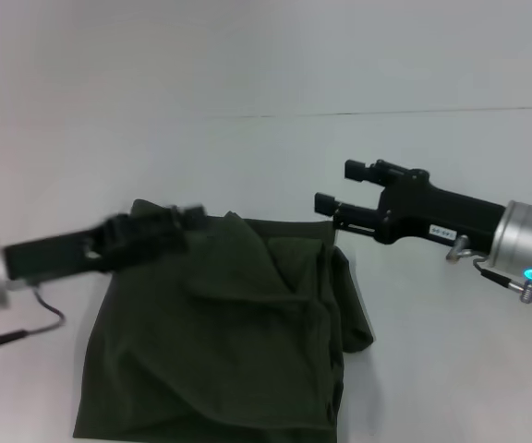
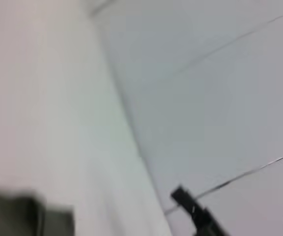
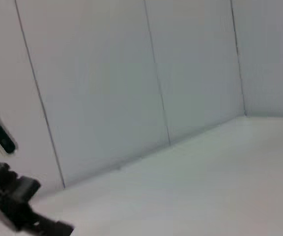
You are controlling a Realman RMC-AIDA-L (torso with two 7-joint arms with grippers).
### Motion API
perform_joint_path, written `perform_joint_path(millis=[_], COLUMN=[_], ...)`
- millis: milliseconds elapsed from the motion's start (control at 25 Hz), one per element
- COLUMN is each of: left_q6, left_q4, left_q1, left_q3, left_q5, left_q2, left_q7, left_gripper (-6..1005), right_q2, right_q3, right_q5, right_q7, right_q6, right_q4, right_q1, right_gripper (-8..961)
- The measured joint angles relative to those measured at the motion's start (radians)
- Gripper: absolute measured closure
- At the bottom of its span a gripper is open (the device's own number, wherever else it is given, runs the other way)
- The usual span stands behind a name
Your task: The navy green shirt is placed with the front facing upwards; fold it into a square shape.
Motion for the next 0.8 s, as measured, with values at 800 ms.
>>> perform_joint_path(millis=[800], left_q6=[0.141], left_q4=[0.19], left_q1=[0.176], left_q3=[-0.016], left_q5=[0.067], left_q2=[-0.034], left_q7=[0.781], left_gripper=[155], right_q2=[-0.006], right_q3=[-0.311], right_q5=[-0.398], right_q7=[0.772], right_q6=[-0.216], right_q4=[-0.633], right_q1=[0.082], right_gripper=[129])
